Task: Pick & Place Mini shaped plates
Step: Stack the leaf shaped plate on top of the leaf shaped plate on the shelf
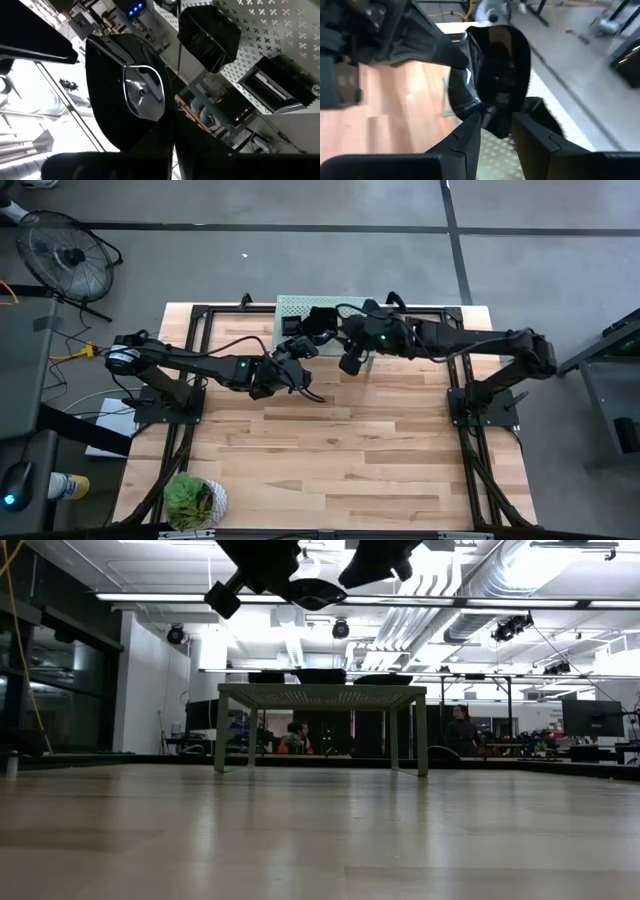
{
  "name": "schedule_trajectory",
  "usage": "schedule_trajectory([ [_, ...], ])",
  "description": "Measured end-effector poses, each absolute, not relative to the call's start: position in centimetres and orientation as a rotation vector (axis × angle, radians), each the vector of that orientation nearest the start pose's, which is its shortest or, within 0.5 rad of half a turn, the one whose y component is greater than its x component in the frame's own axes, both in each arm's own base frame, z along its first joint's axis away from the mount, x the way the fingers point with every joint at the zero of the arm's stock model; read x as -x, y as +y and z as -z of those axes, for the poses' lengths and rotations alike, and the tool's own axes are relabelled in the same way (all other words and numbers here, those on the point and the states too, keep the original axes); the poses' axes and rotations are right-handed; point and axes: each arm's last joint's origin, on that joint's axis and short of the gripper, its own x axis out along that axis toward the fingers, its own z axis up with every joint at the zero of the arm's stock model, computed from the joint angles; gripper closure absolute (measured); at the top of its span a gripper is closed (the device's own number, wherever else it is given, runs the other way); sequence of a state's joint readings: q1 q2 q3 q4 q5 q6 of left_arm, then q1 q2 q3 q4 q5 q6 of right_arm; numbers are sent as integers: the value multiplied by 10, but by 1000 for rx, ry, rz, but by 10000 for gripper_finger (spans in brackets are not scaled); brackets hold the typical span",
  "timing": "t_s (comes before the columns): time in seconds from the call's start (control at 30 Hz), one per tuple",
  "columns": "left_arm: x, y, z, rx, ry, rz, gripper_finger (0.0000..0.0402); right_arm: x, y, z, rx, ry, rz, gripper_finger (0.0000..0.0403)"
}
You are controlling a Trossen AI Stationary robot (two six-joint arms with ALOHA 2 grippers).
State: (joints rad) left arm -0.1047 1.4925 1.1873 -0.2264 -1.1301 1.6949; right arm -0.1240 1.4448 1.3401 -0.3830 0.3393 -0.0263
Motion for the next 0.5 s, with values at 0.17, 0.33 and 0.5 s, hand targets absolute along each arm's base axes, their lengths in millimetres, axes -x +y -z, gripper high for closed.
schedule_trajectory([
  [0.17, -321, -7, -310, -1812, 1233, -382, 401, -320, -55, -351, -16, 499, 454, 297],
  [0.33, -321, -7, -310, -1801, 1228, -389, 401, -315, -59, -355, -30, 486, 502, 297],
  [0.5, -321, -8, -310, -1793, 1224, -394, 401, -314, -62, -355, -71, 483, 475, 297],
])
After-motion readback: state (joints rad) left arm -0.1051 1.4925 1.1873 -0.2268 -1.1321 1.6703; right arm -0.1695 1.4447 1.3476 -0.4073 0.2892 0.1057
